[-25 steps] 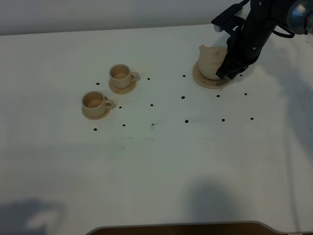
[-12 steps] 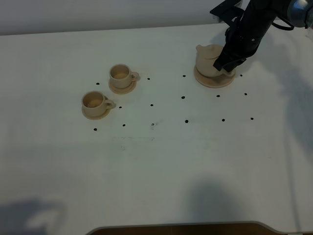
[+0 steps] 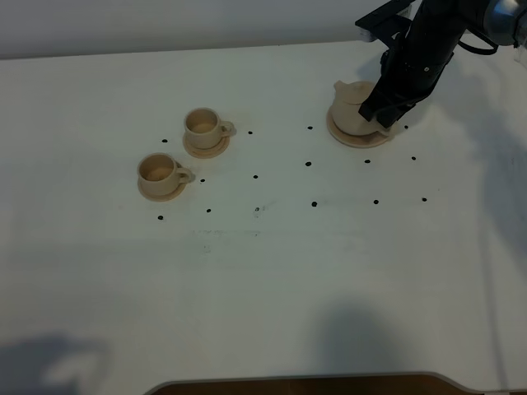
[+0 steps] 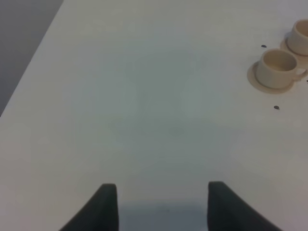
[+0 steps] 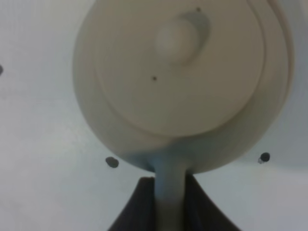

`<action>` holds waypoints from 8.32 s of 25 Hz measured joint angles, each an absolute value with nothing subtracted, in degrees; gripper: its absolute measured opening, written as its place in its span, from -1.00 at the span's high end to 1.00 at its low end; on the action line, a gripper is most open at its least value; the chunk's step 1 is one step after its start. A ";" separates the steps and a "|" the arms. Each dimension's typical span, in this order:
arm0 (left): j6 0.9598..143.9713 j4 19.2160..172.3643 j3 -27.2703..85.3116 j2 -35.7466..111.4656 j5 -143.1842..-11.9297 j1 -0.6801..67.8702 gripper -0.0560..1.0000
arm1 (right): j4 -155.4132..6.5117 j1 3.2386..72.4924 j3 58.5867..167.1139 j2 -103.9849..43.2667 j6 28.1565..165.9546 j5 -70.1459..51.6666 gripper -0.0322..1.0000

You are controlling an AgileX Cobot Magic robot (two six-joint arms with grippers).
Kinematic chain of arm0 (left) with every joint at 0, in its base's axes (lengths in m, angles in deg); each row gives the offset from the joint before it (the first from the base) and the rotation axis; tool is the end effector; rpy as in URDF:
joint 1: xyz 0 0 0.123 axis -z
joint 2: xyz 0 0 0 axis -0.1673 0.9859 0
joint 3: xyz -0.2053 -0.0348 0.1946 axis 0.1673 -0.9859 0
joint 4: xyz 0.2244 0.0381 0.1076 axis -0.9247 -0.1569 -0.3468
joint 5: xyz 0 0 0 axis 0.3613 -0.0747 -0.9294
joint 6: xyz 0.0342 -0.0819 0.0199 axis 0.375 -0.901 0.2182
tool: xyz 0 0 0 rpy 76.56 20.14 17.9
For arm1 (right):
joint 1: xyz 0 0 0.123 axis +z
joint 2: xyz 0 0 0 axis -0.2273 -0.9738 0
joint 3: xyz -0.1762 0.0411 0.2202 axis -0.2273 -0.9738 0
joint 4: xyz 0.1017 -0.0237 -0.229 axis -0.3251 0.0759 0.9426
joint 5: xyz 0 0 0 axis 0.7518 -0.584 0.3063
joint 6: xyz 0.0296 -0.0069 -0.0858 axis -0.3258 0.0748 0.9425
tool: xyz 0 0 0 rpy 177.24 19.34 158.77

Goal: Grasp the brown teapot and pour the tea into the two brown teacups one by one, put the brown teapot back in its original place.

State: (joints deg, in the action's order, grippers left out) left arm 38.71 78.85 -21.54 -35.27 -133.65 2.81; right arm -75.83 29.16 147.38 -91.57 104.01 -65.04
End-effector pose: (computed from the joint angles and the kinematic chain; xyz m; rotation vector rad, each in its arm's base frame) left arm -0.0057 0.0042 0.2804 -0.1178 2.0222 0.1504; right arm 0.4670 0.1479 0.1670 -1.0690 2.7369 0.1913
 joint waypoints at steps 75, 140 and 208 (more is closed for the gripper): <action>38.41 78.85 -21.54 -35.27 -133.65 2.81 0.05 | -67.32 30.56 150.72 -91.71 103.03 -69.96 0.21; 38.41 78.85 -21.54 -35.27 -133.65 2.81 0.05 | -69.67 30.57 154.65 -94.51 105.43 -69.98 0.76; 38.41 78.85 -21.54 -35.27 -133.65 2.81 0.05 | -51.90 54.46 159.46 -95.63 107.62 -59.17 0.76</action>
State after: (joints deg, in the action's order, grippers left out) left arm 38.41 78.85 -21.54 -35.27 -133.65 2.81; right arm -51.90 54.46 159.46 -95.63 107.62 -59.17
